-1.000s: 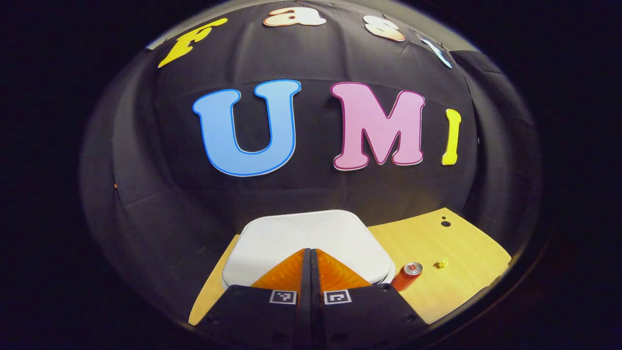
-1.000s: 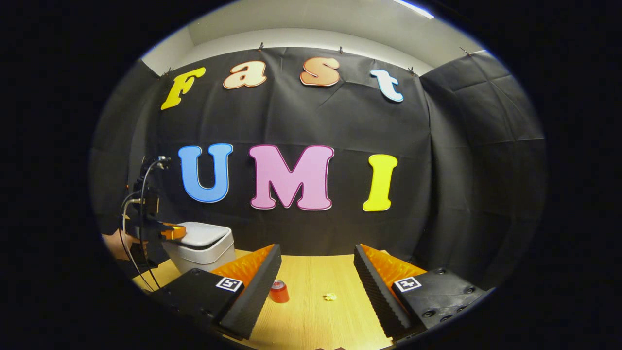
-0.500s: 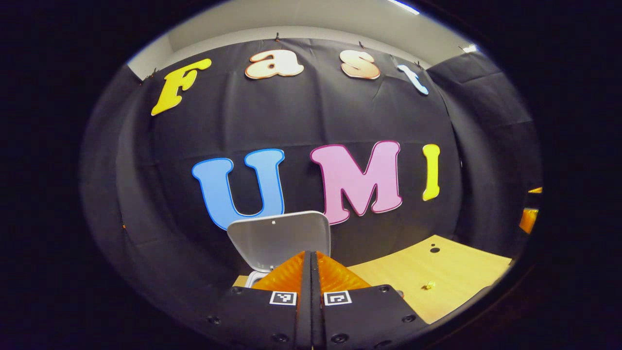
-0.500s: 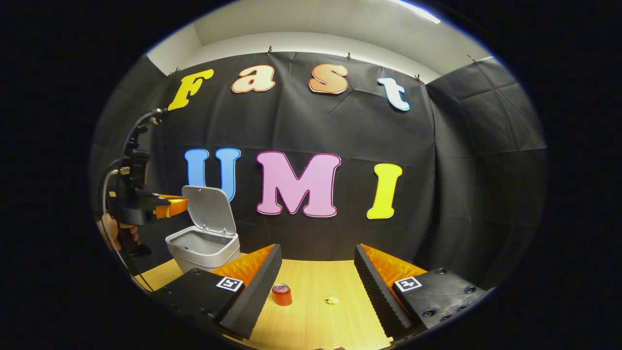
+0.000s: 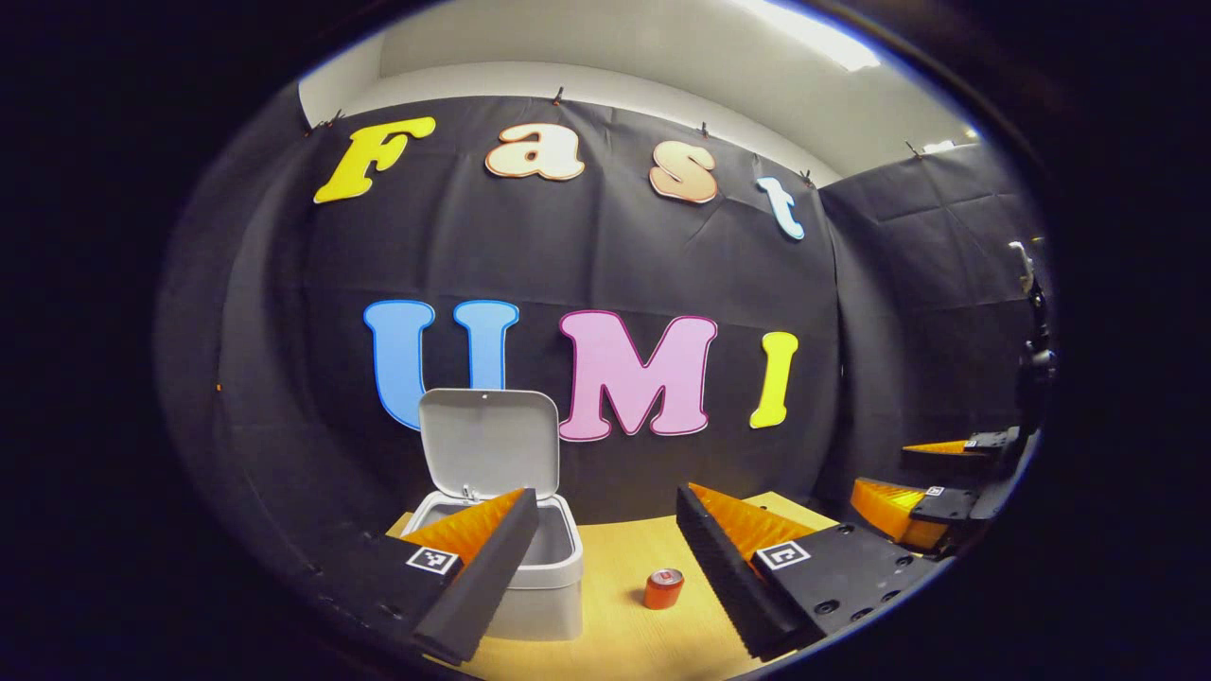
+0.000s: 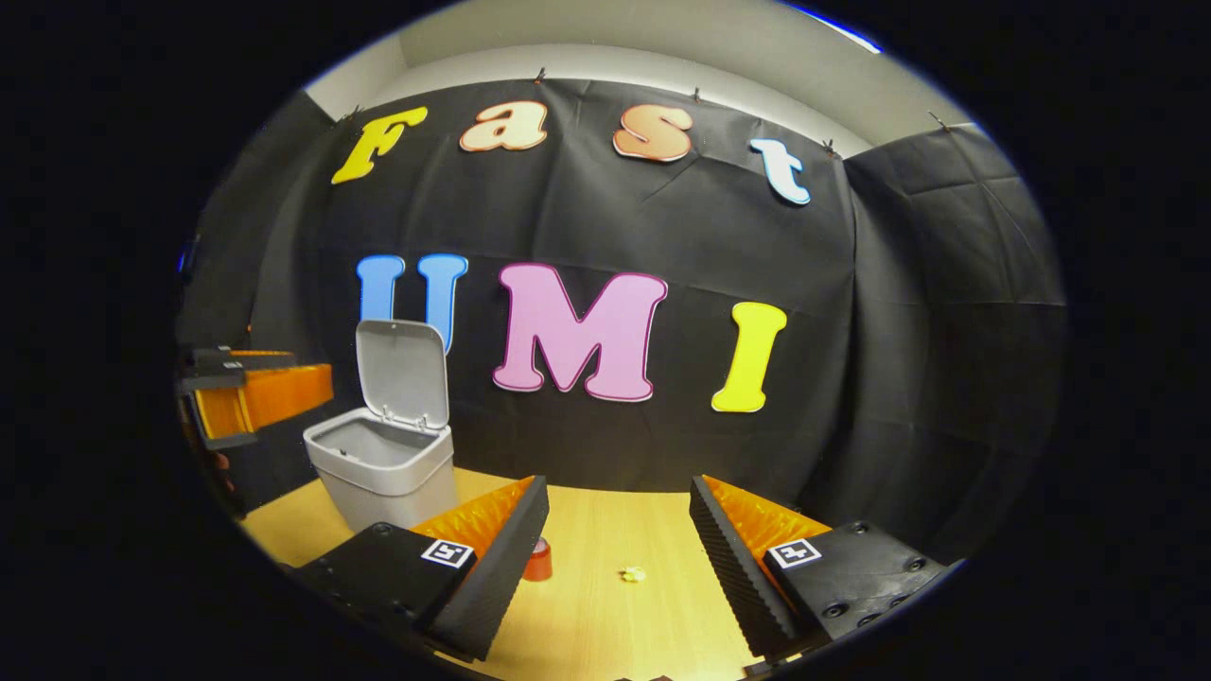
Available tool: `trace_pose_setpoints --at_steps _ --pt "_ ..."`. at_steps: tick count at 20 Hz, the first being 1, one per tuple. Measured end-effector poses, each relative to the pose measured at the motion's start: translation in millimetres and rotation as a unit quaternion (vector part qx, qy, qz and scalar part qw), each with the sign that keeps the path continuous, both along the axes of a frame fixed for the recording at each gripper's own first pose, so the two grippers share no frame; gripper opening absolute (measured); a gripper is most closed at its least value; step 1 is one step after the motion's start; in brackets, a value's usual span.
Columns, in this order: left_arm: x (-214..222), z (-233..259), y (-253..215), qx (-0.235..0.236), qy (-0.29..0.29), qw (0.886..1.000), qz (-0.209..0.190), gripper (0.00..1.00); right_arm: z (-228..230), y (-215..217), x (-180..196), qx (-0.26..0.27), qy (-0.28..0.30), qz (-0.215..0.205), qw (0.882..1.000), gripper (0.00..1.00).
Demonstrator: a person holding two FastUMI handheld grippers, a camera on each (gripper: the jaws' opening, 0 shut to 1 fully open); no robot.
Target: Press the lid of the desktop garbage bin to open it, pick up the crumpled paper on the desktop and throw it into the bin, then pick up the pop can on the desktop and drop it into the bin, and finally close the garbage bin lid.
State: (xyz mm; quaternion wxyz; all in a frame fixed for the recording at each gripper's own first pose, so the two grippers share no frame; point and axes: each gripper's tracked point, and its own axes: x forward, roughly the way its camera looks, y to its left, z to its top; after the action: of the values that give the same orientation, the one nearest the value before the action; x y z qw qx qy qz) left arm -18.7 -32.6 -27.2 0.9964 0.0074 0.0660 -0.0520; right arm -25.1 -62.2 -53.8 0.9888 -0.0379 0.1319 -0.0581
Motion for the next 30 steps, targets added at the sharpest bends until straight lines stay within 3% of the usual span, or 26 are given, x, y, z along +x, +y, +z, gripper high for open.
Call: trace_pose_setpoints --at_steps 4,6,9,14,18,22,30 --pt "-18.4 2.2 -2.4 0.020 -0.012 1.000 0.000 0.97 -53.8 4.8 21.1 0.021 0.081 0.032 0.996 0.96" --pt "-26.6 1.4 -10.4 0.016 -0.014 1.000 -0.010 0.98 -95.0 7.1 28.5 0.043 0.152 0.051 0.986 0.97" --pt "-33.4 -7.6 -10.7 0.021 0.003 1.000 -0.004 0.98 -142.4 4.1 47.7 0.063 0.214 0.060 0.973 0.97" --pt "-34.9 -30.2 -3.8 0.032 0.041 0.999 0.012 0.97 -218.3 -21.0 81.0 0.052 0.286 0.048 0.956 0.97" --pt "-29.3 -46.1 5.2 0.028 0.068 0.996 0.040 0.98 -277.4 -38.0 105.6 0.077 0.346 0.026 0.935 0.98" --pt "-22.3 -68.2 7.8 0.046 0.097 0.992 0.059 0.98 -336.3 -51.6 105.8 0.100 0.425 0.018 0.900 0.98" --pt "-1.4 -101.6 -11.0 0.025 0.139 0.988 0.055 0.98 -403.7 -75.5 119.7 0.092 0.467 -0.008 0.880 0.98"
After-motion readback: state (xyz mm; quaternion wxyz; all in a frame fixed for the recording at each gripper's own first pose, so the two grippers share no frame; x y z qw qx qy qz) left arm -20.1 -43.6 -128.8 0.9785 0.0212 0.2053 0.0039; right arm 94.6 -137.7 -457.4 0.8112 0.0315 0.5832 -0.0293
